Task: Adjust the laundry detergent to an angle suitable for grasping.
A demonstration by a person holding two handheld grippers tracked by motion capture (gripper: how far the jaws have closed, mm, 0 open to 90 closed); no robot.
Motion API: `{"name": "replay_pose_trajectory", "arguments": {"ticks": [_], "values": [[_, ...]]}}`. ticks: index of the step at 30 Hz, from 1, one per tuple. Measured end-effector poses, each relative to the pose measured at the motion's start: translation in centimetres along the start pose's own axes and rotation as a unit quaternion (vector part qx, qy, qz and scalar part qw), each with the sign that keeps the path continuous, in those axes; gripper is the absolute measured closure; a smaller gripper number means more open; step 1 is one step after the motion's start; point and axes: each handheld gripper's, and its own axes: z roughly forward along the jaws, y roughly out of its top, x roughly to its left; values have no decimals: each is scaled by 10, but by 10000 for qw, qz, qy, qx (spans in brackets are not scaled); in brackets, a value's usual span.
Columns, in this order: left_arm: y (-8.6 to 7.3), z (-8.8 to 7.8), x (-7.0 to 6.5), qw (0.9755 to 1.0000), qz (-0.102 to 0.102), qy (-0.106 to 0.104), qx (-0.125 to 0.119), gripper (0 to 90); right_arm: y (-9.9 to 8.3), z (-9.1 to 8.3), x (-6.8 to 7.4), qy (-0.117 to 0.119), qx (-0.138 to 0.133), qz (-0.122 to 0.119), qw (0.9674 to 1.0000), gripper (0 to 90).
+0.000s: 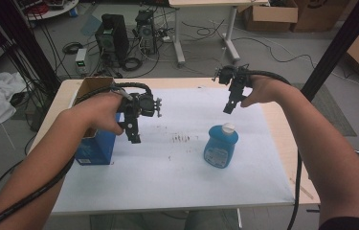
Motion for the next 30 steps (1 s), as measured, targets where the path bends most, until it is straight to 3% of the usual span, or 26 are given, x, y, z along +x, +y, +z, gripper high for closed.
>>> {"name": "replay_pose_trajectory", "arguments": {"ticks": [9, 14, 18, 30], "values": [[-1, -6, 1, 10000, -7, 32, 54, 1, 0, -10, 0, -90, 10, 17, 10000, 0], [0, -7, -1, 10000, -26, 29, -31, 1, -2, -13, 0, -93, -93, 37, 9999, 0], [0, -8, -3, 10000, -63, 41, -3, 1, -1, -13, 2, -112, 26, -1, 9999, 0], [-4, -11, -5, 9999, -82, 92, -80, 1, 2, -22, 4, -166, -67, -18, 9998, 0]]}}
